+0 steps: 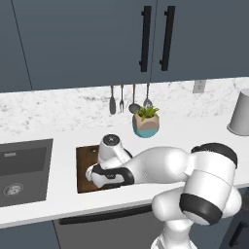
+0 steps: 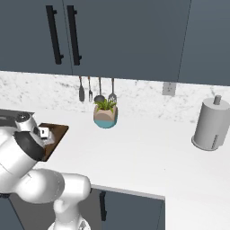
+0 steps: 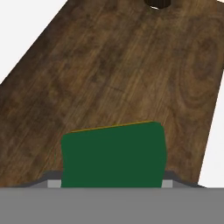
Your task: Pick up the sponge from the counter and clean the cutting board by briefly scrubbing or pressing down on the cutting board. Once finished, release the sponge.
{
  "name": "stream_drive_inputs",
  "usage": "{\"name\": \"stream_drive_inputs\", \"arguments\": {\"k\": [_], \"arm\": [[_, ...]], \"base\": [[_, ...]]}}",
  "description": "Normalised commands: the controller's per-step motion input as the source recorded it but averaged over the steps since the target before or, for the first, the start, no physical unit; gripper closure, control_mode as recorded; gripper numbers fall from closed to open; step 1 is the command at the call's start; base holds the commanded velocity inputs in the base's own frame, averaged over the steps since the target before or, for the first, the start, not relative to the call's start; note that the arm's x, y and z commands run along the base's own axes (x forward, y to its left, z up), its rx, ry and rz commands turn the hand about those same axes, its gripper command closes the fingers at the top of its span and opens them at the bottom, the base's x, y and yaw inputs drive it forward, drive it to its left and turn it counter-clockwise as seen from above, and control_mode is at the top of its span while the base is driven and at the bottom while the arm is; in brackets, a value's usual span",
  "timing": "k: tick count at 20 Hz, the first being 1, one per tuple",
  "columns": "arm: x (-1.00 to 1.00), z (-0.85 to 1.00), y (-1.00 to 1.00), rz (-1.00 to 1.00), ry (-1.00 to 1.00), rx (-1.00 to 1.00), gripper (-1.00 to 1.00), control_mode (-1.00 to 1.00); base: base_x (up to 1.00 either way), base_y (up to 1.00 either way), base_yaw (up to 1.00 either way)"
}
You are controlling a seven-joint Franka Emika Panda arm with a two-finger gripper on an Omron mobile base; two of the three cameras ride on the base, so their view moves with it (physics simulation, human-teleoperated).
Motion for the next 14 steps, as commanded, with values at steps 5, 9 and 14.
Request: {"name": "stream_drive_inputs", "arguments": {"k": [5,9,14], "arm": [[0.38,-0.24,0.0,0.03,-0.08,0.0,1.0,-1.0],[0.35,-0.21,0.0,0.03,-0.08,0.0,1.0,-1.0],[0.31,-0.15,0.0,0.03,-0.11,0.0,1.0,-1.0]], "base": [[0.0,0.0,0.0],[0.0,0.0,0.0],[0.0,0.0,0.0]]}}
